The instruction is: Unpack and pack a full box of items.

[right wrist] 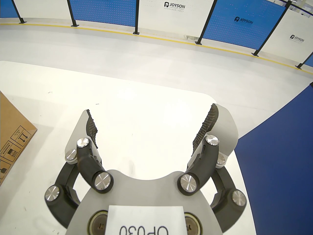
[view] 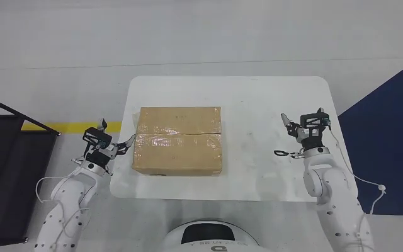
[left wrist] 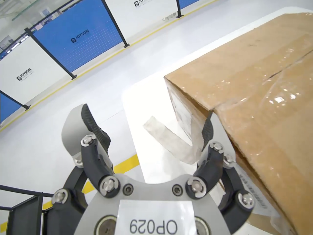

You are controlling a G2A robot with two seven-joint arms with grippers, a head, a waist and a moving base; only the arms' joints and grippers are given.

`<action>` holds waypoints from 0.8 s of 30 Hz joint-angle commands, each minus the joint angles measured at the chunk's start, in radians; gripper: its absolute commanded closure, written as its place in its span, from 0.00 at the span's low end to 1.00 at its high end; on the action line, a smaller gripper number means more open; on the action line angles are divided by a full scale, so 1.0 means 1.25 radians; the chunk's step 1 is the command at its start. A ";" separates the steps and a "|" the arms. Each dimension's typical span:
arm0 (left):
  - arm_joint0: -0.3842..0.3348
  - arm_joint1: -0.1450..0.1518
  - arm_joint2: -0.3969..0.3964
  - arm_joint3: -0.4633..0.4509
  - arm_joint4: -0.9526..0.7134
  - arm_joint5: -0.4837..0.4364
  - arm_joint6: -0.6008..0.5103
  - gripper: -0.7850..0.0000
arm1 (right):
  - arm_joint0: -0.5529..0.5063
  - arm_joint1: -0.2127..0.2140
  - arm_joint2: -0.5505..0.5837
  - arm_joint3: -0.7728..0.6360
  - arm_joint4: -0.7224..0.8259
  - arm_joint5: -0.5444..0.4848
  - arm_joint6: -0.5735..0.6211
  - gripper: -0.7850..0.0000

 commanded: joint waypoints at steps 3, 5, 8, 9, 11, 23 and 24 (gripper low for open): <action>-0.004 0.001 -0.009 -0.010 -0.010 -0.013 -0.003 0.00 | 0.000 0.000 0.000 0.000 0.000 0.000 0.000 0.00; -0.004 0.002 -0.020 -0.015 -0.041 -0.030 0.001 0.00 | 0.000 0.000 0.000 0.000 0.000 0.000 0.000 0.00; -0.002 0.005 -0.044 -0.021 -0.108 -0.103 0.012 0.00 | 0.000 0.000 0.000 0.000 0.000 0.000 0.000 0.00; -0.002 0.007 -0.054 -0.019 -0.130 -0.139 0.019 0.00 | 0.000 0.000 0.000 0.000 0.000 0.000 0.000 0.00; -0.005 0.011 -0.079 -0.012 -0.146 -0.177 0.021 0.00 | 0.000 0.000 0.000 0.000 0.000 0.000 0.000 0.00; -0.019 0.019 -0.064 0.038 0.026 -0.149 0.054 0.00 | 0.000 0.000 0.000 0.000 0.000 0.000 0.000 0.00; -0.020 0.020 -0.058 0.042 0.045 -0.148 0.059 0.00 | 0.000 0.000 0.000 0.000 0.000 0.000 0.000 0.00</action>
